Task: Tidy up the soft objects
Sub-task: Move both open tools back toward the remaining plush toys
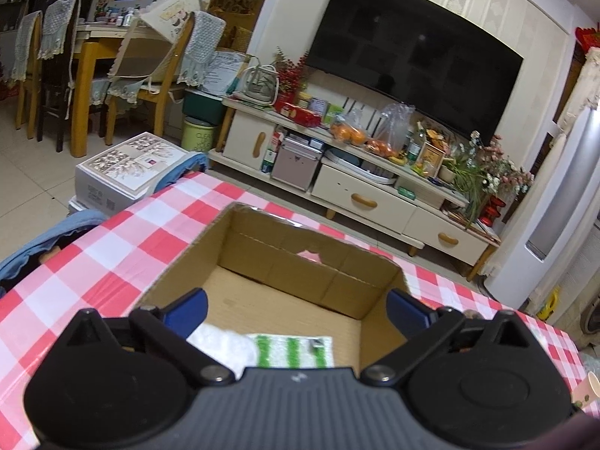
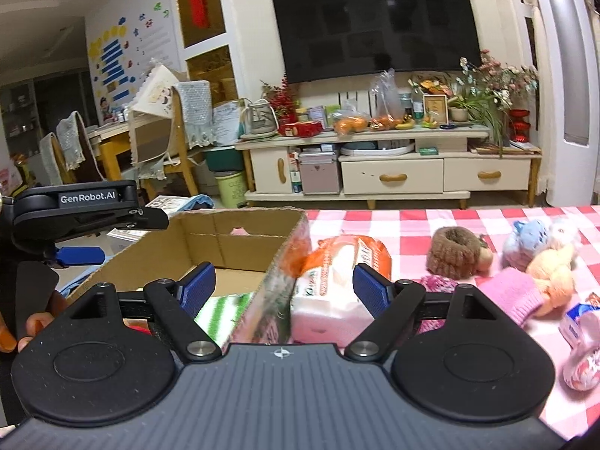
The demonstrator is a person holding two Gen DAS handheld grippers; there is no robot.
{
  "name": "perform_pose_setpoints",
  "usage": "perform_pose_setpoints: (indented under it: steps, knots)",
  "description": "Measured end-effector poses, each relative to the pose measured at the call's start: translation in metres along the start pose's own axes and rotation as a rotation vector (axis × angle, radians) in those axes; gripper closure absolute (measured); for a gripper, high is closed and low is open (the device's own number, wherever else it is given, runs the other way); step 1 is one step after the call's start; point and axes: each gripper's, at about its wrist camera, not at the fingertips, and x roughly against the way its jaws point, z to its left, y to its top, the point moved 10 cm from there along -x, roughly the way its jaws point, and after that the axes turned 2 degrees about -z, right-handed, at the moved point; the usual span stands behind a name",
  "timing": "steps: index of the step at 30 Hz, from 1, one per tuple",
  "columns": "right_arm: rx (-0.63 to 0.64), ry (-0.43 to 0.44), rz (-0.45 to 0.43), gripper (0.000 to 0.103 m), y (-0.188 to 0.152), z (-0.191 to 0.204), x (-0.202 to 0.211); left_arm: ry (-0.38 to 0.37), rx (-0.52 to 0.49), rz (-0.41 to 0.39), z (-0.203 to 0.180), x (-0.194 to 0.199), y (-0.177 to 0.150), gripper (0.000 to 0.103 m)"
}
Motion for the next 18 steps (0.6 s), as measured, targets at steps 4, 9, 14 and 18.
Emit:
perform_pose_setpoints:
  steps: [4,9,14,18]
  knots:
    - [-0.010,-0.016,0.001,0.003,-0.003,-0.001,0.003,-0.019,-0.017,0.004,-0.010,0.000,-0.003,0.001]
    - [-0.023,-0.028,-0.003,0.002,-0.005,-0.006,0.006,-0.038,-0.040,0.010,-0.025,0.001,-0.008,0.001]
    - [-0.046,-0.058,-0.012,0.002,-0.006,-0.014,0.012,-0.056,-0.070,0.021,-0.040,0.000,-0.014,0.001]
    - [-0.059,-0.088,-0.020,0.002,-0.010,-0.022,0.017,-0.069,-0.086,0.026,-0.050,-0.002,-0.017,0.001]
